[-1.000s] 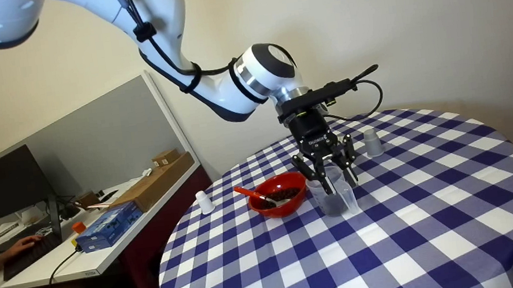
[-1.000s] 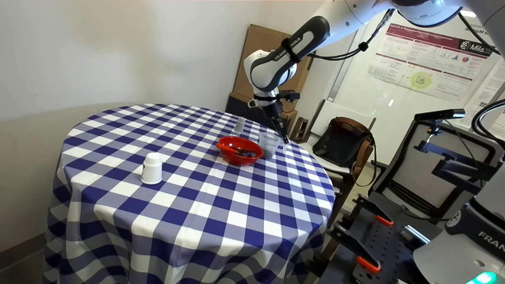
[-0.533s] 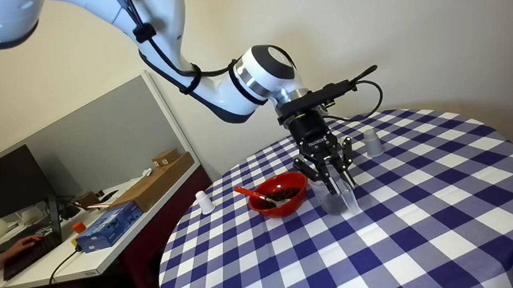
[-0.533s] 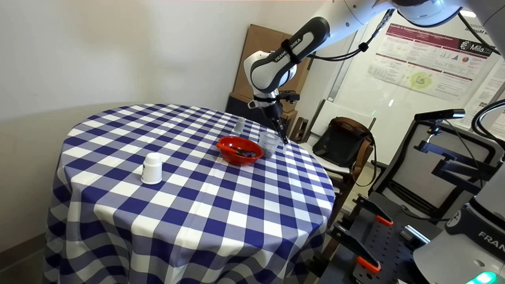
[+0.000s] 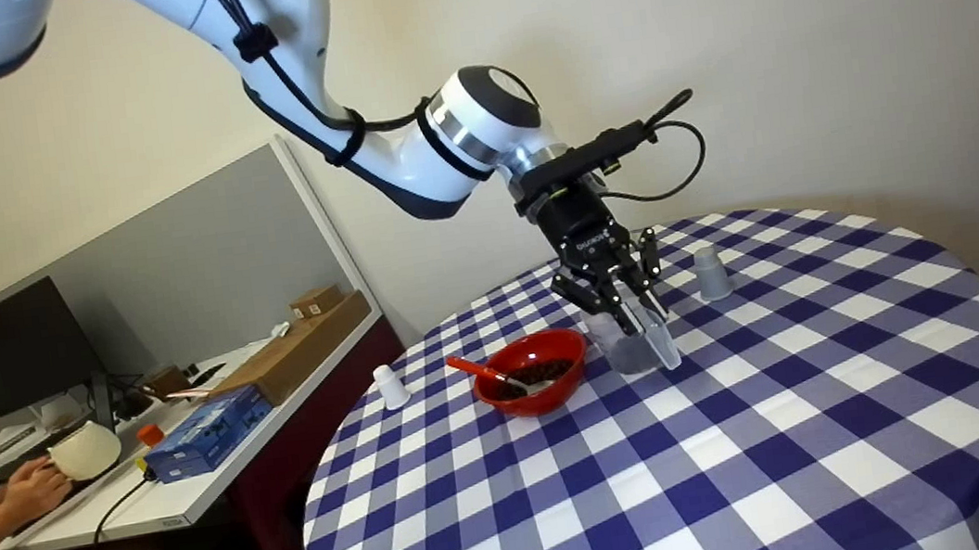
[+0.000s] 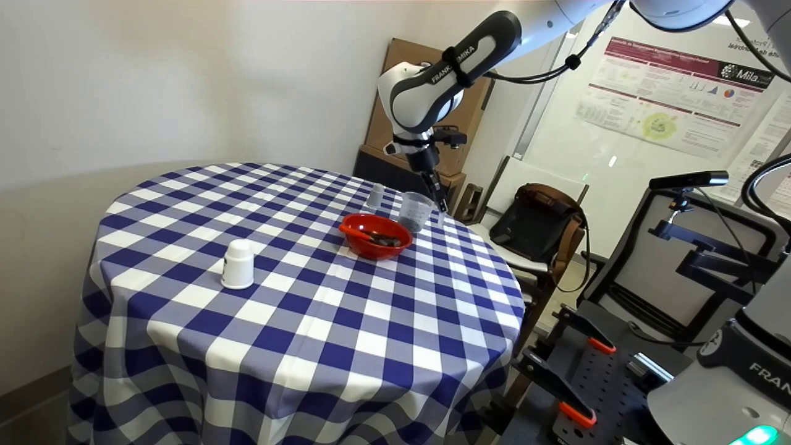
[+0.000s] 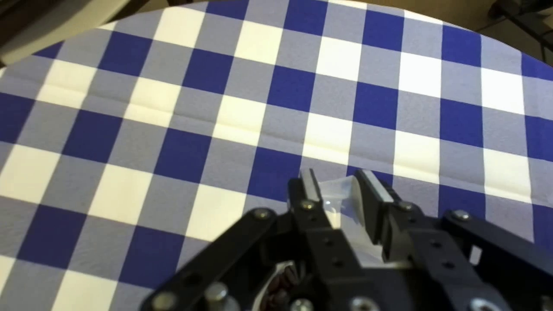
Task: Pour the contents from the jug into the bowl.
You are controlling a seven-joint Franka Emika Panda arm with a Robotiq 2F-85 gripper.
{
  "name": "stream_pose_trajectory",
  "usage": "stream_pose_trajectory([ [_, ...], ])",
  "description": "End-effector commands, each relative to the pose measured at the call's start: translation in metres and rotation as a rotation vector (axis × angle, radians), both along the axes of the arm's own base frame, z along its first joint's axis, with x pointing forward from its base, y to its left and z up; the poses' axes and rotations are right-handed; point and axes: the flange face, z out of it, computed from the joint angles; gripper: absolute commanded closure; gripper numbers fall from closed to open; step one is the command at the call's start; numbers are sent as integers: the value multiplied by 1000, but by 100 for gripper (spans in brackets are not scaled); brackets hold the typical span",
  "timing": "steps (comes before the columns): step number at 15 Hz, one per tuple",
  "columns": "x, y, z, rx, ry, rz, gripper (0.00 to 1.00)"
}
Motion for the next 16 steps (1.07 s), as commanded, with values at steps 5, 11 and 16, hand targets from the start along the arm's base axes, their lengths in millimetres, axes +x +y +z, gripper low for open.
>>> stream_pose_trajectory([
  [5,18,50,76,-254,-49,301,88],
  [11,3,119,72,-481,-26,573,88],
  [16,-31,166,30,-689,-25,749,88],
])
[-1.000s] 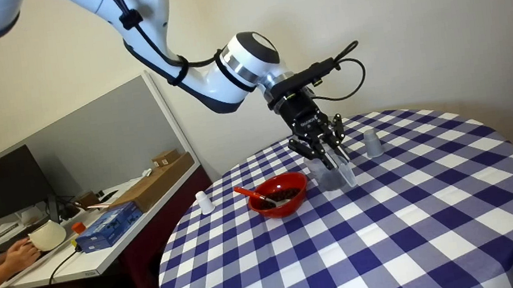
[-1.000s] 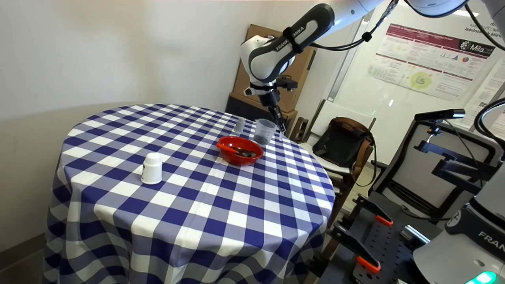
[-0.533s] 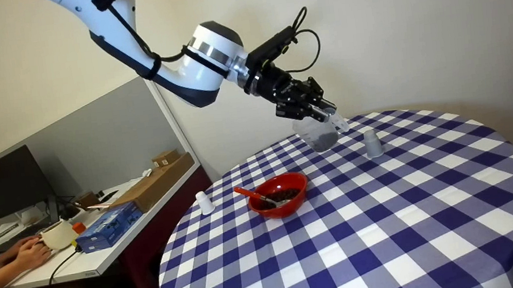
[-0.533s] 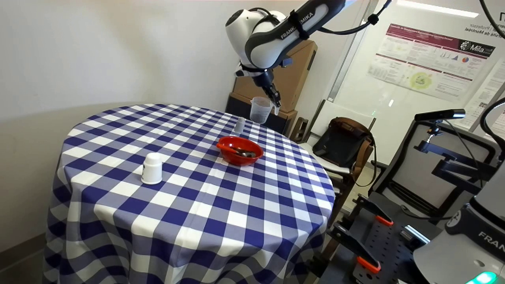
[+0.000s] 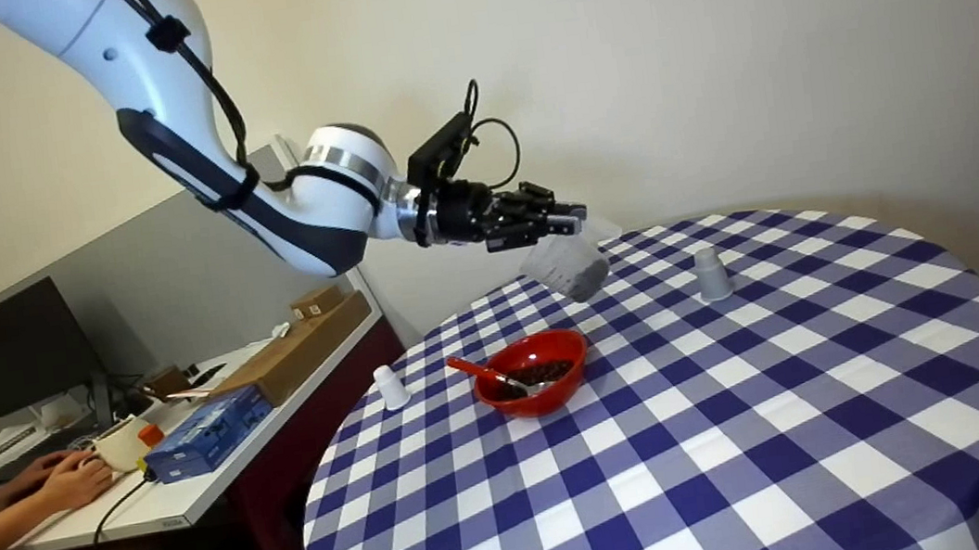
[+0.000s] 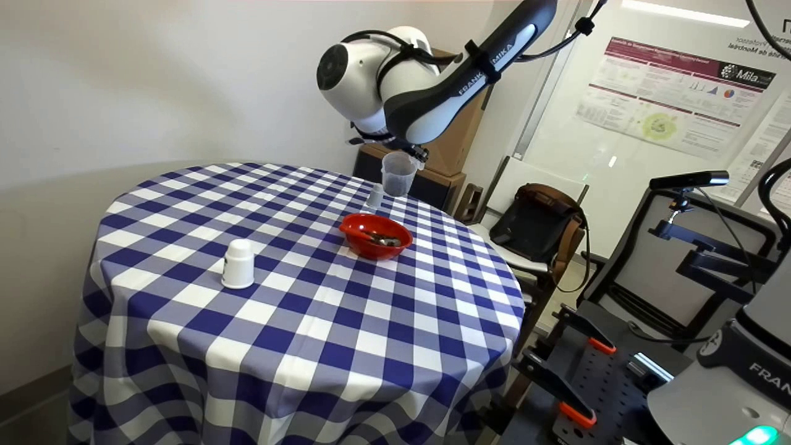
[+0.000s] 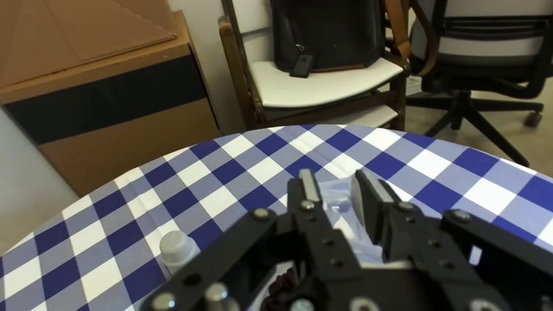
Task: Pour the contents from the jug into the bowl.
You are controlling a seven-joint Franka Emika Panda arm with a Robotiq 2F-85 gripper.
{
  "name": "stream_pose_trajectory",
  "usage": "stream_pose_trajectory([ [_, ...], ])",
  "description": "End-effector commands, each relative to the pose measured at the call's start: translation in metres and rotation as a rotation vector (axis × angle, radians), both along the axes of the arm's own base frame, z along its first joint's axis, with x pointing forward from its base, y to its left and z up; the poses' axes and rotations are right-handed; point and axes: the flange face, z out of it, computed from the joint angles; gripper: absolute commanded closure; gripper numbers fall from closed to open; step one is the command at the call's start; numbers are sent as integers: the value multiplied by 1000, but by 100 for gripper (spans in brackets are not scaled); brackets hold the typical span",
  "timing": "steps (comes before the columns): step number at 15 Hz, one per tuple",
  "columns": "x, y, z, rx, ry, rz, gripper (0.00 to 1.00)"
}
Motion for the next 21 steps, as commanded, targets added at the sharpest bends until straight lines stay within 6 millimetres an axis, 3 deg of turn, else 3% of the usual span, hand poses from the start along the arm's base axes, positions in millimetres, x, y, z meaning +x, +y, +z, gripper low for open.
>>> stream_pose_trajectory([
  [1,-27,25,-14,-143,-60,116,88],
  [7,-47,48,-29,-351,-228,250,88],
  [21,-72,49,-78,-660,-250,366,88],
])
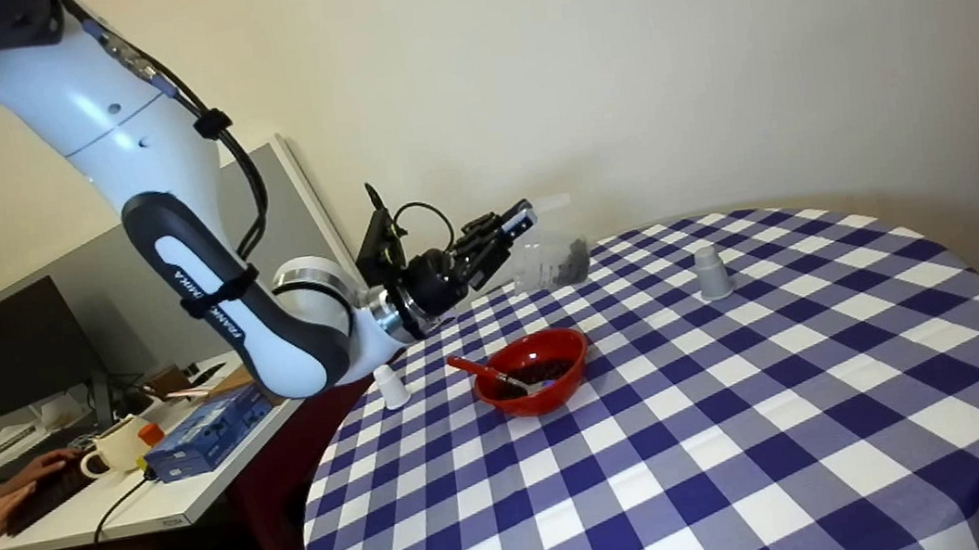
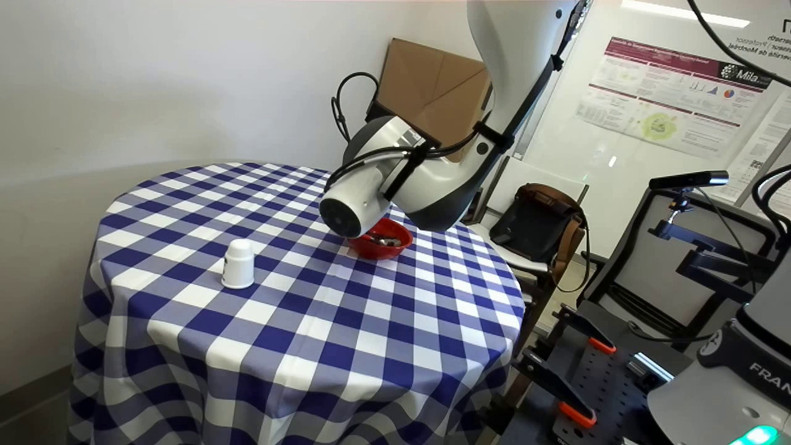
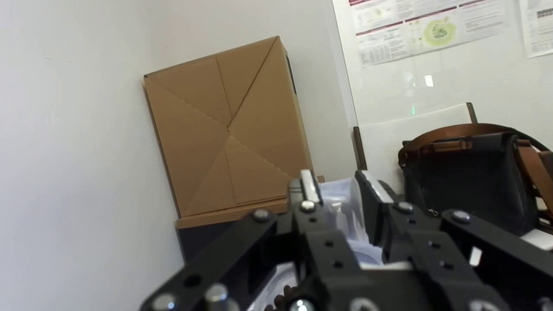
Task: Pour the contents from the jug into the bowl.
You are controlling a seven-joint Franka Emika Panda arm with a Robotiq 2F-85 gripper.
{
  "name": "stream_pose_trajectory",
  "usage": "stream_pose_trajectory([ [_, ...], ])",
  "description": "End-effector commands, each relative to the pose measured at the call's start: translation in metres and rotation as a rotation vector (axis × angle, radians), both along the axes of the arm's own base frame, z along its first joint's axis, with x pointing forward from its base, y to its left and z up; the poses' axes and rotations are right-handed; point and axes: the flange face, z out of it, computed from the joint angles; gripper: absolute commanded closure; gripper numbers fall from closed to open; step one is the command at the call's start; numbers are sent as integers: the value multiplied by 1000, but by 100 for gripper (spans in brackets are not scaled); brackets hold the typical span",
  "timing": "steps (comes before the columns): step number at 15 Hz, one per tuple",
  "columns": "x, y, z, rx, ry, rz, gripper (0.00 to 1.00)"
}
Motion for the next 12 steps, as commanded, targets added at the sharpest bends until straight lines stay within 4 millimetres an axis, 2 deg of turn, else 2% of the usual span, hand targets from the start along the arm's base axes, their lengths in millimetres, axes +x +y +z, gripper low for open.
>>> stream_pose_trajectory([
  [1,-5,7,-7,-102,-40,68,88],
  [7,-16,3,-30,-228,-41,125,88],
  [12,-18,4,-35,-300,-128,193,88],
])
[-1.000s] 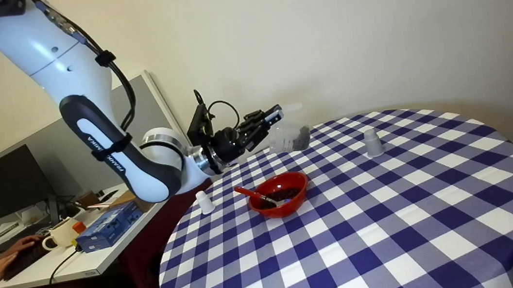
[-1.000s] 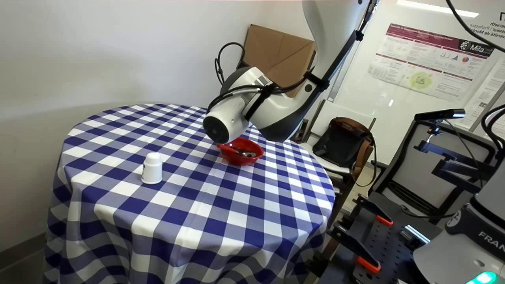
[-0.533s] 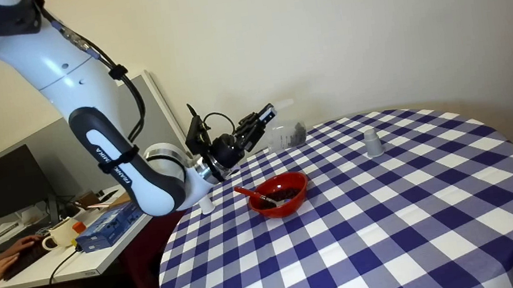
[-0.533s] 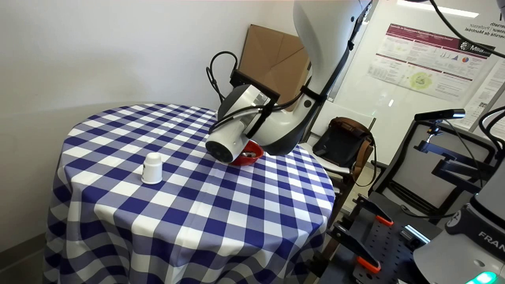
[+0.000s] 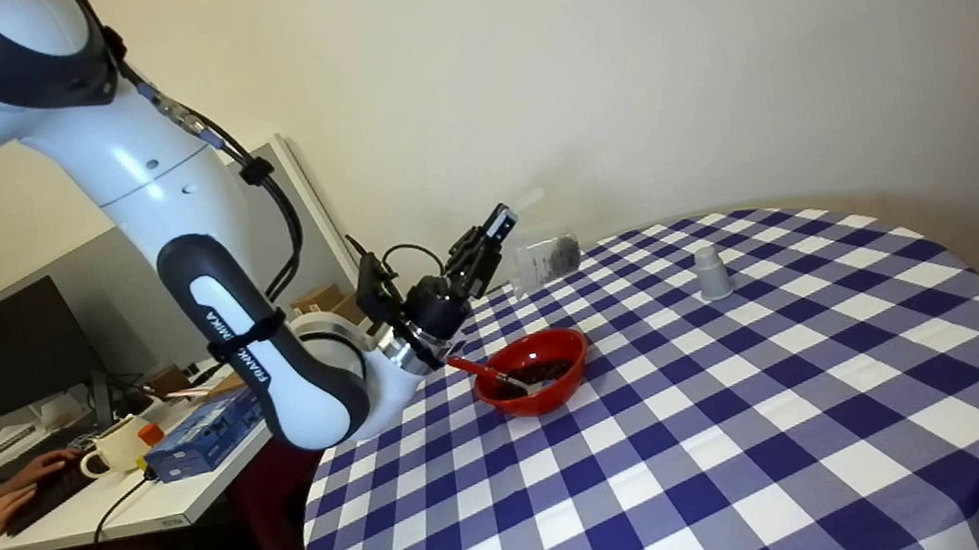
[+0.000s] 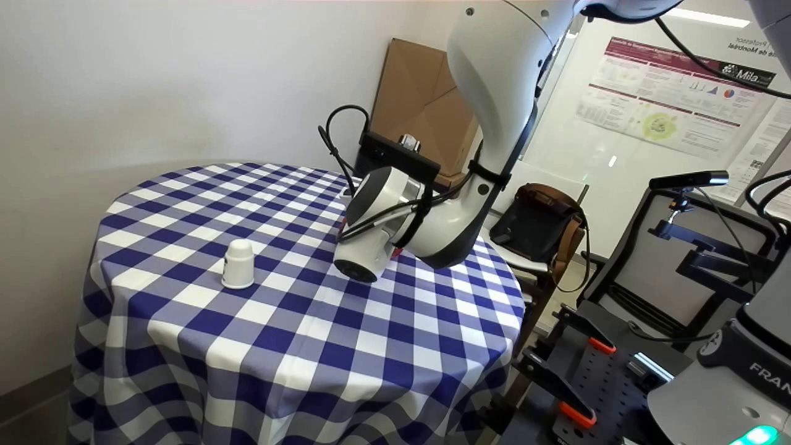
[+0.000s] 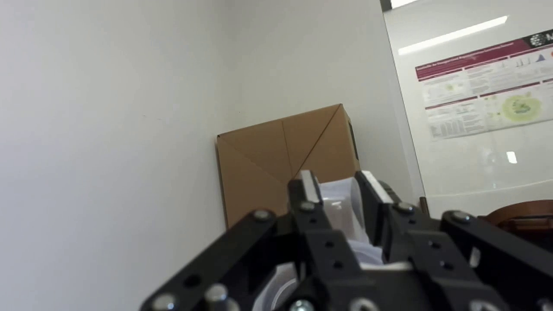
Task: Pour the contents from the jug into the bowl.
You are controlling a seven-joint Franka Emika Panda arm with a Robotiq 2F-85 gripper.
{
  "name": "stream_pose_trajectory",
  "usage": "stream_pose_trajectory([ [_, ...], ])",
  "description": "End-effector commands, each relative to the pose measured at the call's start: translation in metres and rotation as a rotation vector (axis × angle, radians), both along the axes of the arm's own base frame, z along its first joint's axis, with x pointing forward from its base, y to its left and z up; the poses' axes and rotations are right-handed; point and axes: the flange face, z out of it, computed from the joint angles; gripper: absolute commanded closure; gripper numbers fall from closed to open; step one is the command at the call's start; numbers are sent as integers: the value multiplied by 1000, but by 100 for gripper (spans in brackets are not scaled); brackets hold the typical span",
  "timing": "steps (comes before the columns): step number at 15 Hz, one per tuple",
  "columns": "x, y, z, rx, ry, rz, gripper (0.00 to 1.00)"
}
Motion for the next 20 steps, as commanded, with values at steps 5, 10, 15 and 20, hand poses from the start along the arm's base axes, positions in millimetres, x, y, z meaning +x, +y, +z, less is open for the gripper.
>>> stream_pose_trajectory([
  [5,-6,-1,-3,-95,-120,98,88],
  [10,-7,-3,-2,-136,-187,136,88],
  [15,-8,-5,-1,-173,-234,164,88],
  [20,-8,-6,0,-204,-269,183,88],
])
